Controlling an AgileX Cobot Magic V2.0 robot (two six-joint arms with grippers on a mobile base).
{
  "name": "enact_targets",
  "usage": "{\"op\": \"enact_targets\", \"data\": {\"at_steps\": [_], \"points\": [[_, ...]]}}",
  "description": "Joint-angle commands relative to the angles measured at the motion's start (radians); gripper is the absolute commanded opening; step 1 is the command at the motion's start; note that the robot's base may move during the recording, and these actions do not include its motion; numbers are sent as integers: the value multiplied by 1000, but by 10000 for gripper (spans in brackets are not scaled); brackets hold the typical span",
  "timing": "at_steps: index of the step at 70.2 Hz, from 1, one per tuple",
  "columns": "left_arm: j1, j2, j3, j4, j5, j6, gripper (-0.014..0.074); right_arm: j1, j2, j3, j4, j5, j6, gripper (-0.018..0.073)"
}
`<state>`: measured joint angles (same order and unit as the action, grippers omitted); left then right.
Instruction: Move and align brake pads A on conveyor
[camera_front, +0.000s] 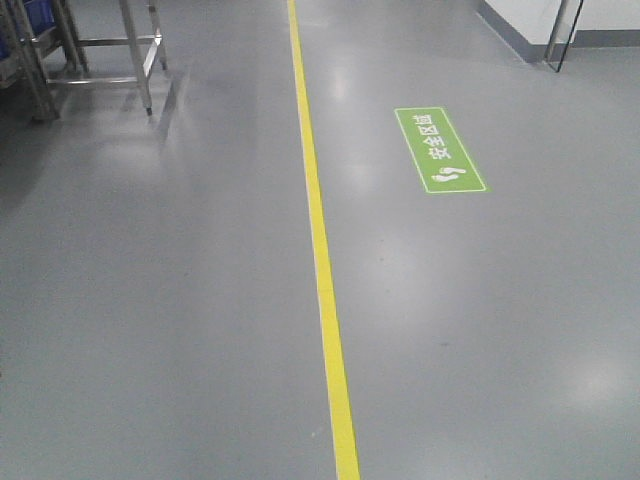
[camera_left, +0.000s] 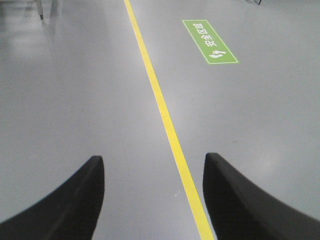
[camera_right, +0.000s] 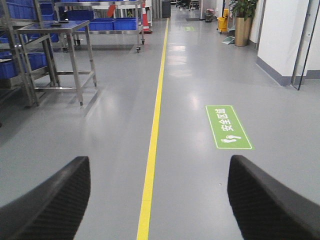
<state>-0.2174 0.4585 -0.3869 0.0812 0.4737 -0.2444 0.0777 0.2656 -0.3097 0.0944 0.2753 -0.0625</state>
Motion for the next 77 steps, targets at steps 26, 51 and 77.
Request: {"op": "enact_targets", "data": {"at_steps": [26, 51, 77], "points": [[-3, 5, -29, 2, -63, -5, 406, -4, 11, -28, -1, -78, -4, 536], [-3, 5, -29, 2, -64, -5, 406, -4, 11, -28, -1, -78, -4, 536], [-3, 5, -29, 2, -64, -5, 406, -4, 11, -28, -1, -75, -4, 536]]}}
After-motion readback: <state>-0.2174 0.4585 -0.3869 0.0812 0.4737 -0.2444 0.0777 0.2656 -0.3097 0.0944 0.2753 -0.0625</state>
